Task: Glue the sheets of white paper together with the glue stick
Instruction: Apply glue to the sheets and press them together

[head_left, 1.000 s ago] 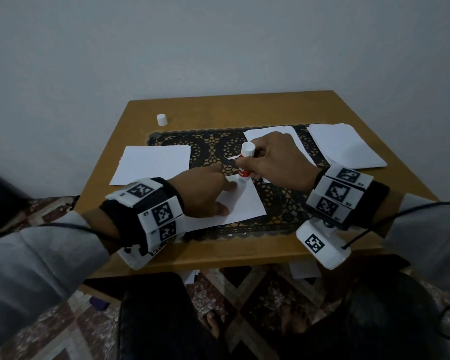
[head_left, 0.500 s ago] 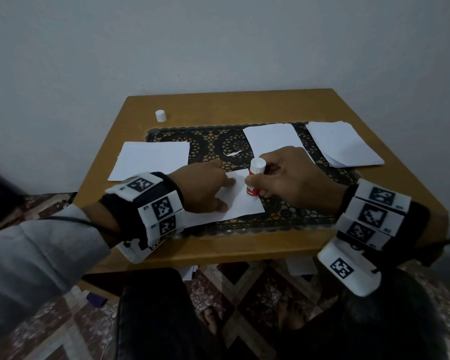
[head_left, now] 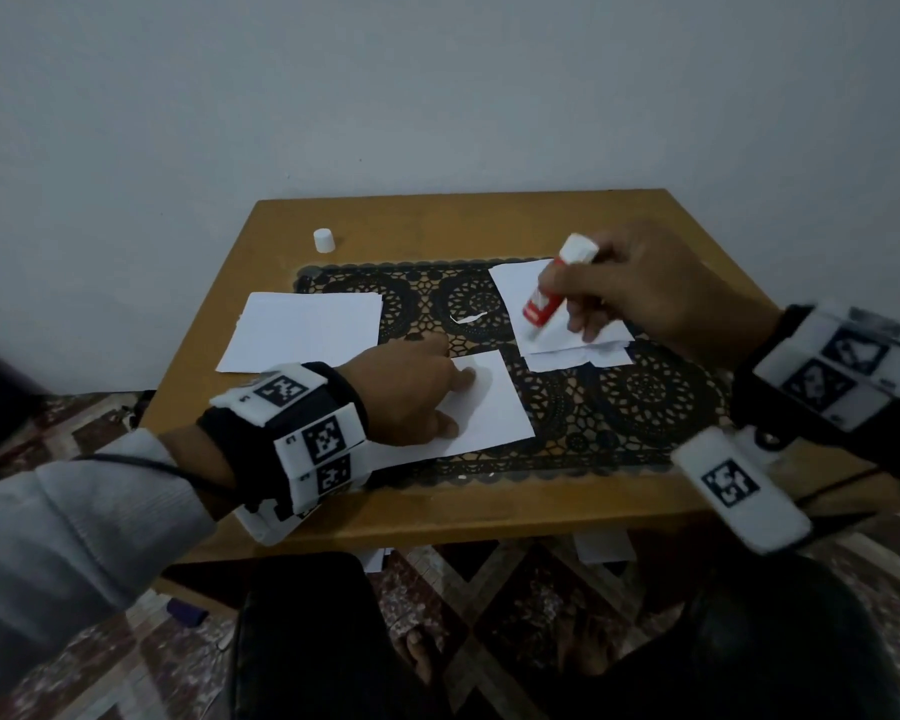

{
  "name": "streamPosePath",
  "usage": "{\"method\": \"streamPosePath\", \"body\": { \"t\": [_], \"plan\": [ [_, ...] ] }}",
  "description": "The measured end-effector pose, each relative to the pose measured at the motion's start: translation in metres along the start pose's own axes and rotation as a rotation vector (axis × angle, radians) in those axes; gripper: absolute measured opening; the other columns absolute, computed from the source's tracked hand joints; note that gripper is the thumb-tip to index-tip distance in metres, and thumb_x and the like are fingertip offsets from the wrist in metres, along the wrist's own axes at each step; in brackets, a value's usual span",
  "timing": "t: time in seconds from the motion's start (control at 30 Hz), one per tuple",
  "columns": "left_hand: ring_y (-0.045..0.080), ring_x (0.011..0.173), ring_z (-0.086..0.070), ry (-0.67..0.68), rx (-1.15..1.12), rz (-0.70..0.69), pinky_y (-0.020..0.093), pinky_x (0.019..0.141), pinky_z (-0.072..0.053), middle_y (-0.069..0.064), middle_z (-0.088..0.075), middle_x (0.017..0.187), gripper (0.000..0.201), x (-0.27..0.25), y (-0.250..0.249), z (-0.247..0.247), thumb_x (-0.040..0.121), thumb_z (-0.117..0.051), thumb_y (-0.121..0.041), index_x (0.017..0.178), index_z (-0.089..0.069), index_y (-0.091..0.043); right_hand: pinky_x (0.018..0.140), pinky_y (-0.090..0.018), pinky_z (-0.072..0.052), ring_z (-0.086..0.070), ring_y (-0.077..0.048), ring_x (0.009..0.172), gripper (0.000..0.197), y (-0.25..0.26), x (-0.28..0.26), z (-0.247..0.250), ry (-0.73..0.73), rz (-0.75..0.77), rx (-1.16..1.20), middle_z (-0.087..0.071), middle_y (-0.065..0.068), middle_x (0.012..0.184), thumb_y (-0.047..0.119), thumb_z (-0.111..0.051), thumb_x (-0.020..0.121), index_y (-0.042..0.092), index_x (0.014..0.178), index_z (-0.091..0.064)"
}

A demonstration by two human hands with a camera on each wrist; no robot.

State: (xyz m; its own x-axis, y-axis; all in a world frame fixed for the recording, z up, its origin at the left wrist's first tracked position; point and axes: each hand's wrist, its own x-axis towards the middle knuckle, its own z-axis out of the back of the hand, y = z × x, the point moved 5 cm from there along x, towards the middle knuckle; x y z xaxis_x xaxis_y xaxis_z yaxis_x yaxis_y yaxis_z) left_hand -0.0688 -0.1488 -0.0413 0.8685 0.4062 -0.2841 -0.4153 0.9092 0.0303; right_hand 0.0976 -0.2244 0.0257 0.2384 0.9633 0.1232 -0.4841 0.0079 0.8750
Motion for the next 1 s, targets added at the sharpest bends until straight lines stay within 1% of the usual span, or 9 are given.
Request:
{"method": "streamPosePath", "body": {
  "t": [0.1,0.2,0.3,0.4,0.47,0.57,0.73,0.9,1.0],
  "plan": [
    [0.028,0.109,-0.050,0.018,0.014,-0.001,0.034,0.090,-0.044,0.009,-0.038,0.128,0.067,0.000,0.001,-0.001,0.092,-0.054,-0.046,0.149,-0.027,-0.025,0.072,-0.045,-0.061,-0.071,-0.036,0.076,0.018,-0.003,0.030,0.011,-0.058,-0.067,0.069,-0.070,-0.024,0.084,0.003,-0.070,0.083,-0.005,0.093,-0.058],
    [0.029,0.110,-0.051,0.027,0.032,-0.012,0.035,0.091,-0.046,0.011,-0.038,0.129,0.067,-0.001,0.000,-0.001,0.092,-0.053,-0.047,0.150,-0.026,-0.025,0.083,-0.042,-0.057,-0.070,-0.030,0.089,0.021,-0.018,0.062,0.002,0.005,-0.151,-0.023,-0.071,-0.020,0.099,0.003,-0.067,0.084,0.001,0.103,-0.059],
    [0.031,0.108,-0.052,0.029,0.045,-0.019,0.037,0.092,-0.047,0.012,-0.038,0.129,0.067,0.000,0.001,-0.002,0.092,-0.052,-0.048,0.149,-0.025,-0.026,0.081,-0.039,-0.054,-0.065,-0.026,0.093,0.015,-0.034,0.100,-0.006,-0.009,-0.149,-0.219,-0.069,-0.017,0.105,0.007,-0.064,0.085,0.005,0.100,-0.063],
    [0.032,0.107,-0.051,0.032,0.045,-0.023,0.037,0.090,-0.047,0.013,-0.038,0.126,0.068,0.001,0.003,-0.003,0.092,-0.051,-0.048,0.150,-0.023,-0.026,0.075,-0.038,-0.050,-0.063,-0.027,0.087,0.011,-0.048,0.138,-0.008,-0.086,-0.121,-0.371,-0.065,-0.014,0.095,0.012,-0.064,0.085,0.006,0.093,-0.060],
    [0.031,0.105,-0.050,0.035,0.034,-0.030,0.039,0.089,-0.048,0.012,-0.038,0.124,0.068,0.001,0.004,-0.004,0.092,-0.050,-0.048,0.150,-0.022,-0.026,0.074,-0.033,-0.043,-0.058,-0.022,0.086,0.025,-0.058,0.156,-0.004,-0.169,-0.127,-0.420,-0.060,-0.006,0.097,0.018,-0.068,0.084,0.008,0.104,-0.055],
    [0.028,0.106,-0.048,0.029,0.030,-0.045,0.038,0.087,-0.048,0.012,-0.038,0.123,0.068,0.002,0.005,-0.006,0.093,-0.050,-0.048,0.150,-0.021,-0.025,0.083,-0.030,-0.041,-0.057,-0.022,0.102,0.039,-0.069,0.174,0.000,-0.211,-0.124,-0.529,-0.061,-0.004,0.114,0.022,-0.072,0.082,0.013,0.116,-0.056],
    [0.028,0.105,-0.048,0.028,0.049,-0.053,0.038,0.087,-0.048,0.011,-0.038,0.123,0.068,0.002,0.005,-0.008,0.093,-0.049,-0.048,0.150,-0.021,-0.023,0.084,-0.031,-0.043,-0.059,-0.025,0.105,0.040,-0.078,0.186,-0.003,-0.190,-0.176,-0.612,-0.064,-0.005,0.116,0.023,-0.076,0.079,0.016,0.116,-0.060],
    [0.030,0.098,-0.053,0.057,0.034,-0.041,0.041,0.086,-0.050,0.011,-0.036,0.123,0.069,0.003,0.006,-0.009,0.093,-0.050,-0.047,0.150,-0.021,-0.023,0.074,-0.031,-0.045,-0.061,-0.022,0.088,0.035,-0.077,0.184,0.002,-0.169,-0.235,-0.677,-0.067,-0.004,0.102,0.029,-0.076,0.075,0.012,0.102,-0.063],
    [0.031,0.099,-0.053,0.069,0.030,-0.030,0.042,0.088,-0.049,0.012,-0.035,0.124,0.068,0.002,0.005,-0.009,0.093,-0.050,-0.046,0.150,-0.020,-0.024,0.083,-0.035,-0.052,-0.065,-0.025,0.093,0.041,-0.074,0.178,0.008,-0.154,-0.248,-0.705,-0.069,-0.009,0.104,0.033,-0.078,0.074,0.008,0.104,-0.067]
  ]
}}
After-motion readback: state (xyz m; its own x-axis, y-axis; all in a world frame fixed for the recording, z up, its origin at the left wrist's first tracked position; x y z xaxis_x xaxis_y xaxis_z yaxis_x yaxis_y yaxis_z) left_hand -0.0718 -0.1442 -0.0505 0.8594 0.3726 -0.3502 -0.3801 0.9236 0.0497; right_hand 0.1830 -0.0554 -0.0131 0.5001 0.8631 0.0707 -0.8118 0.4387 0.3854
